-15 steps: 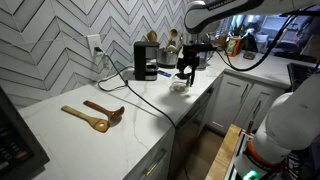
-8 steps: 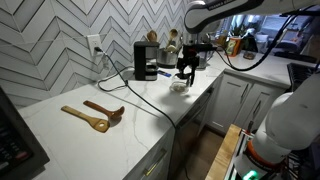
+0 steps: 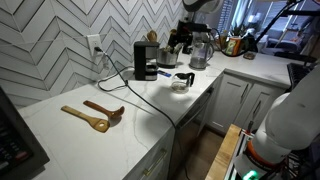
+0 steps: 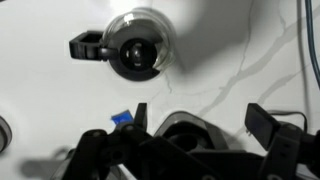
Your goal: Open the top lid of the coffee marker
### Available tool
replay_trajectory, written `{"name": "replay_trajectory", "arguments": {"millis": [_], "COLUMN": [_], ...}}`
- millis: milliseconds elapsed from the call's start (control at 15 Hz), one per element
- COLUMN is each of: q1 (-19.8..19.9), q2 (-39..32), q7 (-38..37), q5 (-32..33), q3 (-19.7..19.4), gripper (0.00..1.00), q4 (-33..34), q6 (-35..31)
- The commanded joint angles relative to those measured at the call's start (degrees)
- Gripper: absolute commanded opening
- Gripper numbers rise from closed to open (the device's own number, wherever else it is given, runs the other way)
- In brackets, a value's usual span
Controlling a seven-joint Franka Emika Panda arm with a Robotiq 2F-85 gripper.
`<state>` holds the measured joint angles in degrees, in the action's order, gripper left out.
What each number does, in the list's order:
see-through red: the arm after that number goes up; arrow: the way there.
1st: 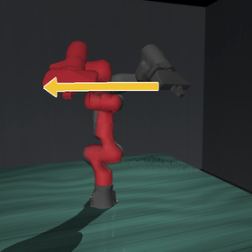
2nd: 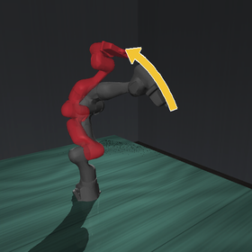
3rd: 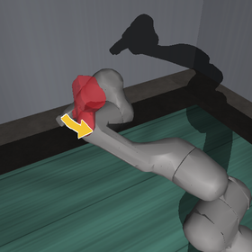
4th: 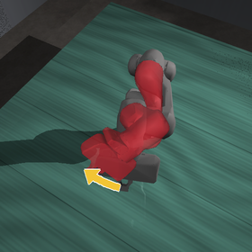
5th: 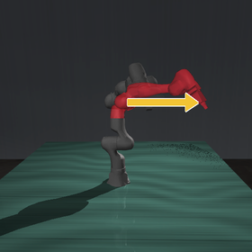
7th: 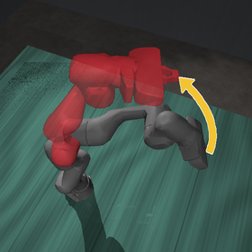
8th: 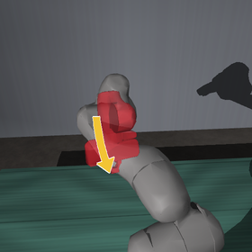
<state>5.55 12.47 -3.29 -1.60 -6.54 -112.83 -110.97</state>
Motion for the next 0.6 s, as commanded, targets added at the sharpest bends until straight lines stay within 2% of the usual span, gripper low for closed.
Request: {"name": "replay_trajectory", "arguments": {"millis": [0,67,133,533], "q1": [1.2,1.7,1.0,1.9], "q2": [-5.1,-5.4,-2.8,-5.2], "q7": [-1.9,-2.5,-1.2,-2.0], "q5": [-0.7,1.8,0.4,-0.4], "q3": [-0.9,-0.8,-0.5,-1.1], "gripper": [1.0,1.0,1.0,1.0], "q4": [8.9,9.5,6.7,9.3], "q6": [-1.3,-3.3,-1.4,-3.9]}}
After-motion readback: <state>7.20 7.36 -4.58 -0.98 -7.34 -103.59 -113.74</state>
